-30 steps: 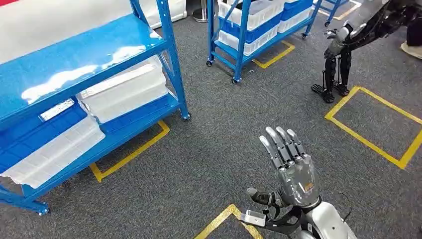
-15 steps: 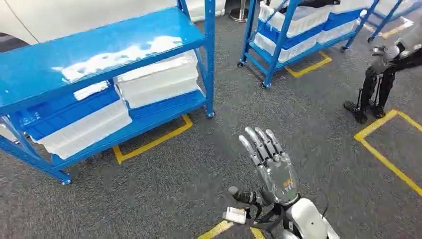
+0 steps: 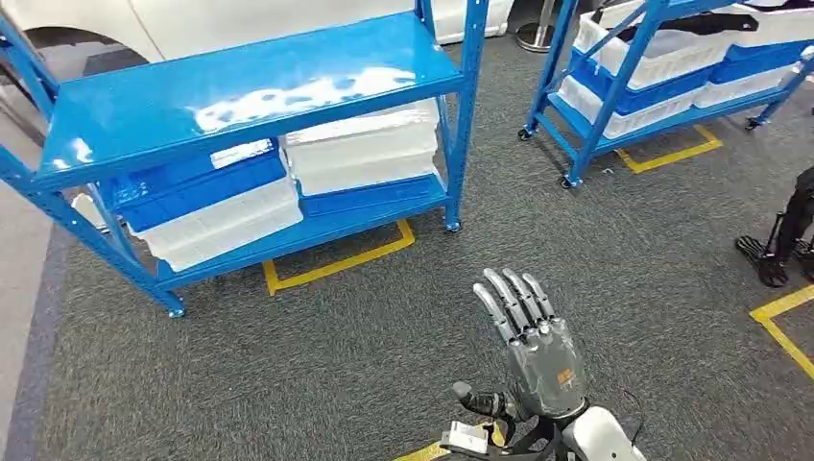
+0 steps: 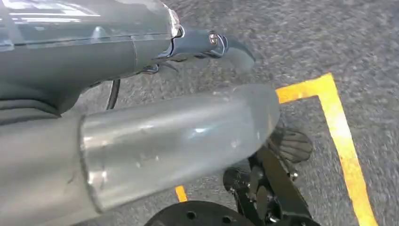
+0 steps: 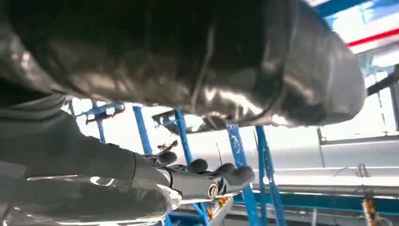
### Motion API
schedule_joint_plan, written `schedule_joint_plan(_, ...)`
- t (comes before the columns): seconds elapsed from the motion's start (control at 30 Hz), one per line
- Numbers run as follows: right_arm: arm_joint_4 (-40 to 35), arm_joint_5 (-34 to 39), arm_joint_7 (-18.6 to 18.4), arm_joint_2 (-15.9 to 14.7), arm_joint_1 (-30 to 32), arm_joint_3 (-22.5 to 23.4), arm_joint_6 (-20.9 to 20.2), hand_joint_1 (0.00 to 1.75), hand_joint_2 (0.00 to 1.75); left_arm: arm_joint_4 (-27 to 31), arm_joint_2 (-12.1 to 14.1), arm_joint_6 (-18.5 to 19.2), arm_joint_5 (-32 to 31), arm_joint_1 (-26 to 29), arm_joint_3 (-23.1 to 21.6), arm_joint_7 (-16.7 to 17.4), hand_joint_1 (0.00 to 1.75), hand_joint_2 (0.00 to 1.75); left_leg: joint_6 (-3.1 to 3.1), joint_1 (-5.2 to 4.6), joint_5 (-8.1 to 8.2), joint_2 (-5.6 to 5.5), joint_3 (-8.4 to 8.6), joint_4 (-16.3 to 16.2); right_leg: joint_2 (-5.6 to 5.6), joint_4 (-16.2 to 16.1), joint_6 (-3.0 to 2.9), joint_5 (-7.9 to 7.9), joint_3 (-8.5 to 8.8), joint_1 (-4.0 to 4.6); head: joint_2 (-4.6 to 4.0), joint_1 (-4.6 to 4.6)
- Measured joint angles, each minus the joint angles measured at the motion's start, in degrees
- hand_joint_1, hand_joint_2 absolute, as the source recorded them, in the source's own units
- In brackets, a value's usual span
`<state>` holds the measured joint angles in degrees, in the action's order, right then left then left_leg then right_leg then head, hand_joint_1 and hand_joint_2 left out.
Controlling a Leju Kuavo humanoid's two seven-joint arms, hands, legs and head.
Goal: Take the parts from the cabinet and place them on the table.
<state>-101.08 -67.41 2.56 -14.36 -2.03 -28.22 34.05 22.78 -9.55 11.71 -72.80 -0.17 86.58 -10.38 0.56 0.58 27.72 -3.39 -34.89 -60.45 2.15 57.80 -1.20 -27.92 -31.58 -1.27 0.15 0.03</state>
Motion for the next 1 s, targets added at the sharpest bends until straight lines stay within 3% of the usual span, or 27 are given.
schedule_joint_plan(0.03,-0.3,0.2,0.0,0.0,0.6,0.2,0.0,0.0,0.0,0.0,0.0,-0.1,-0.4,-0.2,0.0,0.1,0.0,0.0,0.24,0.07,2.46,1.79,-1.97,-4.0,-1.12,-0.1,-0.24,-0.05,0.07,0.18,0.0,-0.01)
schedule_joint_plan(0.07,-0.4,0.2,0.0,-0.2,1.0,0.3,-0.1,0.0,0.0,0.1,0.0,-0.1,-0.5,-0.3,0.0,0.1,0.0,0.0,0.43,0.18,4.73,2.56,-4.15,-8.7,-2.07,0.0,-0.33,-0.12,0.1,0.33,0.0,-0.01)
schedule_joint_plan(0.1,-0.4,0.4,0.1,-0.4,1.3,0.5,-0.1,0.0,0.0,0.1,0.0,-0.1,-0.7,-0.4,0.0,0.1,0.0,0.0,0.63,0.27,6.52,2.91,-6.36,-13.3,-3.16,0.0,-0.43,-0.21,0.06,0.45,0.0,-0.01)
schedule_joint_plan(0.13,-0.4,0.4,0.1,-0.5,1.3,0.6,-0.1,0.0,0.0,0.1,-0.1,-0.1,-0.6,-0.3,0.0,0.1,0.0,0.0,0.75,0.31,6.76,3.03,-7.28,-15.4,-3.91,0.0,-0.44,-0.25,0.05,0.51,0.0,-0.01)
schedule_joint_plan(0.17,-0.4,0.4,0.1,-0.5,1.3,0.6,-0.1,0.0,0.0,0.2,-0.1,-0.1,-0.6,-0.2,0.0,0.1,0.0,0.0,0.77,0.34,5.71,3.08,-6.78,-14.7,-4.64,0.1,-0.41,-0.33,0.13,0.55,0.0,-0.01)
schedule_joint_plan(0.2,-0.4,0.4,0.1,-0.5,1.3,0.6,-0.1,0.0,0.0,0.3,-0.1,-0.1,-0.7,-0.2,0.0,0.1,0.0,0.0,0.69,0.33,3.73,3.17,-5.04,-11.5,-5.33,0.1,-0.35,-0.44,0.27,0.59,0.0,-0.01)
schedule_joint_plan(0.23,-0.4,0.4,0.1,-0.5,1.3,0.7,-0.2,0.0,0.0,0.4,-0.1,-0.1,-0.7,-0.1,0.0,0.1,0.0,0.0,0.45,0.28,1.17,3.64,-2.08,-6.2,-6.01,0.1,-0.25,-0.59,0.5,0.62,0.0,-0.01)
schedule_joint_plan(0.27,-0.4,0.4,0.1,-0.5,1.3,0.7,-0.2,0.0,0.0,0.5,-0.1,-0.1,-0.8,-0.1,0.0,0.1,0.0,0.0,-0.05,0.08,-1.14,5.25,1.3,-0.2,-6.68,0.1,-0.07,-0.78,0.82,0.68,0.0,-0.01)
schedule_joint_plan(0.3,-0.5,0.4,0.1,-0.6,1.3,0.8,-0.2,0.0,0.0,0.6,-0.1,-0.1,-0.9,-0.2,0.0,0.1,0.0,0.0,-0.84,-0.56,-0.78,8.66,2.8,3.1,-7.23,0.1,0.22,-0.97,0.99,0.87,0.0,-0.01)
schedule_joint_plan(0.43,-0.6,0.4,0.1,-0.7,1.2,0.8,-0.2,0.0,0.0,0.8,-0.1,-0.1,-0.9,-0.1,0.0,0.1,0.0,0.0,-1.86,-0.95,-1.3,5.87,2.32,3.2,-9.29,-0.2,1.36,-1.14,1.55,1.01,0.0,-0.01)
schedule_joint_plan(0.47,-0.9,0.4,0.1,-0.7,1.2,0.8,-0.2,0.0,0.0,0.8,-0.2,-0.1,-0.9,-0.1,0.0,0.1,0.0,0.0,-2.41,-0.12,-1.76,5.25,3.17,3.9,-8.83,0.0,1.89,-1.53,1.64,0.96,0.0,-0.03)
schedule_joint_plan(0.5,-0.9,0.4,0.1,-1.0,1.2,0.9,-0.2,0.0,0.0,0.8,-0.4,-0.1,-0.9,-0.2,0.0,0.1,0.0,0.0,-2.54,-0.13,-2.01,4.74,3.22,4.2,-5.6,1.4,2.16,-2.77,1.3,0.69,0.0,0.01)
schedule_joint_plan(0.53,-0.9,0.4,0.1,-1.0,1.2,1.1,-0.2,0.0,0.0,0.9,-0.4,-0.1,-0.9,-0.2,0.0,0.1,0.0,0.0,-2.8,-0.08,-2.15,4.26,3.09,4.2,-3.65,4.7,2.2,-4.98,-0.26,0.58,0.0,0.01)
schedule_joint_plan(0.6,-0.9,0.4,0.1,-1.3,1.6,1.1,-0.2,0.0,0.0,0.9,-0.4,-0.1,-0.9,-0.4,0.0,0.1,0.0,0.0,-2.88,-0.1,-2.21,2.93,2.89,4.1,-2.48,14.3,2.48,-9.35,-4.97,0.38,0.0,0.01)
schedule_joint_plan(0.63,-0.9,0.4,0.1,-1.3,1.7,1.1,-0.2,0.0,0.0,0.9,-0.4,-0.1,-0.9,-0.4,0.0,0.1,0.0,0.0,-2.88,-0.11,-2.2,2.14,2.8,4.0,-2.38,17.6,2.57,-9.97,-6.74,0.39,0.0,0.01)
schedule_joint_plan(0.67,-0.9,0.4,0.1,-1.4,1.7,1.1,-0.2,0.0,0.0,0.9,-0.4,-0.1,-0.9,-0.3,0.0,0.1,0.0,0.0,-2.86,-0.1,-2.18,1.4,2.8,3.9,-2.38,17.8,2.62,-9.04,-7.15,0.35,0.0,0.01)
schedule_joint_plan(0.7,-0.9,0.4,0.1,-1.4,1.7,1.1,-0.2,0.0,0.0,0.9,-0.4,-0.1,-0.9,-0.3,0.0,0.1,0.0,0.0,-2.76,-0.05,-2.12,0.62,2.87,3.7,-2.34,15.6,2.64,-6.89,-6.32,0.24,0.0,0.01)
schedule_joint_plan(0.73,-0.9,0.4,0.1,-1.5,1.7,1.1,-0.2,0.0,0.0,0.9,-0.5,-0.1,-0.9,-0.3,0.0,0.1,0.0,0.0,-2.61,-0.01,-2.02,-0.25,2.95,3.5,-2.11,11.1,2.64,-3.88,-4.38,0.07,0.0,0.01)
schedule_joint_plan(0.77,-0.9,0.4,0.1,-1.5,1.7,1.1,-0.2,0.0,0.0,0.9,-0.5,-0.1,-0.9,-0.3,0.0,0.1,0.0,0.0,-2.37,0.03,-1.85,-1.06,2.97,3.2,-1.02,5.6,2.6,-0.86,-1.98,-0.15,0.0,0.01)
schedule_joint_plan(0.8,-0.9,0.4,0.1,-1.5,1.7,1.1,-0.2,0.0,0.0,0.9,-0.5,-0.1,-0.9,-0.3,0.0,0.1,0.0,0.0,-2.07,0.13,-1.67,-1.68,2.71,2.9,1.95,2.1,2.42,-0.45,-0.44,-0.51,0.0,0.01)
schedule_joint_plan(0.83,-0.9,0.4,0.1,-1.5,1.8,1.1,-0.2,0.0,0.0,0.9,-0.5,-0.1,-0.9,-0.6,0.0,0.1,0.0,0.0,-1.77,-0.21,-1.51,-2.43,2.27,2.2,2.52,1.1,2.25,-0.89,-0.33,-0.38,0.0,0.01)
schedule_joint_plan(0.93,-0.9,0.4,0.1,-1.6,1.7,1.2,-0.2,0.0,0.0,0.9,-0.5,-0.1,-0.9,-0.2,0.0,0.1,0.0,0.0,-0.62,0.2,-1.99,-4.06,1.68,2.8,0.89,1.5,1.35,-0.78,-0.49,0.17,0.0,0.01)
schedule_joint_plan(0.97,-0.9,0.4,0.1,-1.6,1.6,1.2,-0.2,0.0,0.0,1.0,-0.5,-0.1,-0.9,-0.1,0.0,0.1,0.0,0.0,-0.34,0.19,-1.77,-3.96,1.43,2.6,0.07,1.1,0.85,-0.53,-0.36,-0.34,0.0,-0.01)
schedule_joint_plan(1.0,-0.9,0.4,0.1,-1.6,1.6,1.2,-0.2,0.0,0.0,1.0,-0.5,-0.1,-0.9,-0.1,0.0,0.1,0.0,0.0,-0.12,0.03,-0.94,-0.82,1.16,1.5,-0.51,0.8,0.41,-0.44,-0.18,-0.33,0.0,-0.01)
